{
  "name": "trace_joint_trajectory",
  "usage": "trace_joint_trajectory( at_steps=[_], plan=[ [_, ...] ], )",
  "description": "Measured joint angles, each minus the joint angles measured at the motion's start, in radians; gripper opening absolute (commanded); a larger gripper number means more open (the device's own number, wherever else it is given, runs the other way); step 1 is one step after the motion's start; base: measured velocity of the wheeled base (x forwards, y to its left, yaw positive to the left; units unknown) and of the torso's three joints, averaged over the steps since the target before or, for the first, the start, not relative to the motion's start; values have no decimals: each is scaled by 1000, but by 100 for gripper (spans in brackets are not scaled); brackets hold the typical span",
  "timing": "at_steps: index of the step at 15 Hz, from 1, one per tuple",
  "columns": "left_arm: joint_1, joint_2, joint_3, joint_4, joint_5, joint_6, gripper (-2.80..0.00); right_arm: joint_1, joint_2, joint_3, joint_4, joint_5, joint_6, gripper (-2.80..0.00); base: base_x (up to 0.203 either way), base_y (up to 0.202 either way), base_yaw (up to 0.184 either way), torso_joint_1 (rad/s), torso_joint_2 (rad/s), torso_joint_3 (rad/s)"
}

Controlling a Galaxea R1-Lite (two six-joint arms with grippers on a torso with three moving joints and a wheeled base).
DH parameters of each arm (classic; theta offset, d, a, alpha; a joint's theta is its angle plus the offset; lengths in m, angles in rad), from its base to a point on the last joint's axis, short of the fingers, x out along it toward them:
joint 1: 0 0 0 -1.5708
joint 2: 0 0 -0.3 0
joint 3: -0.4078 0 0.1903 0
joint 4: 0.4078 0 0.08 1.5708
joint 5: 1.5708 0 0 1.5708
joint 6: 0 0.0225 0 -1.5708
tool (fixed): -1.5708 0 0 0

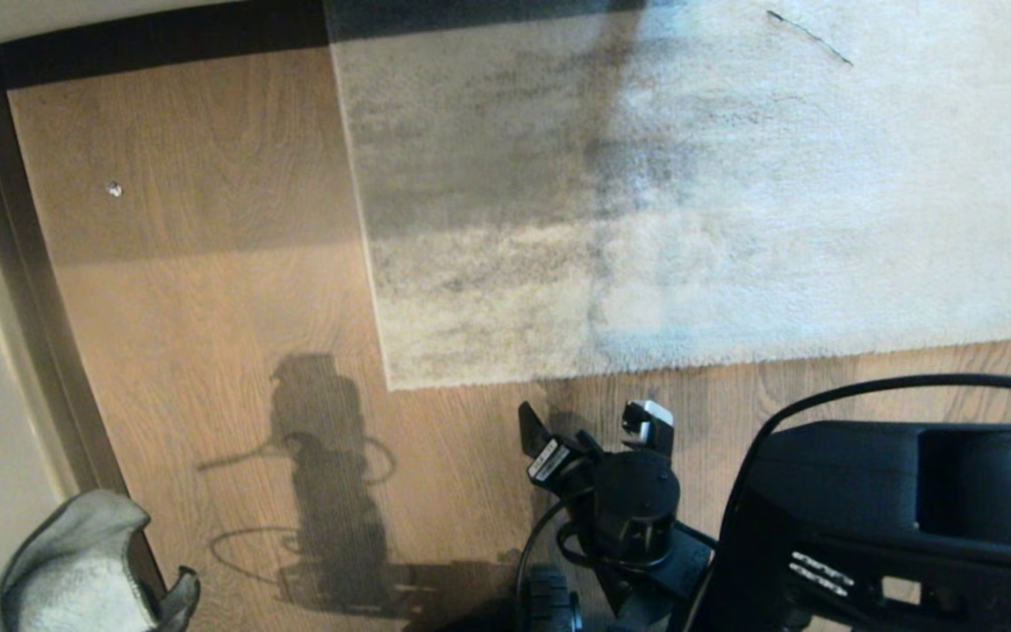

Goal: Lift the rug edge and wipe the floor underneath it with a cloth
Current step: Lift up the carpet

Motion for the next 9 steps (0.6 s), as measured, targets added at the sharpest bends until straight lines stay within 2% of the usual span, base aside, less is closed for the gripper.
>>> trace_joint_trajectory(
  at_steps=[9],
  plan=[
    [0,0,0,0,-1,0,-280,-40,101,-214,0,6,0,0,0,0,0,0,0,0]
  ],
)
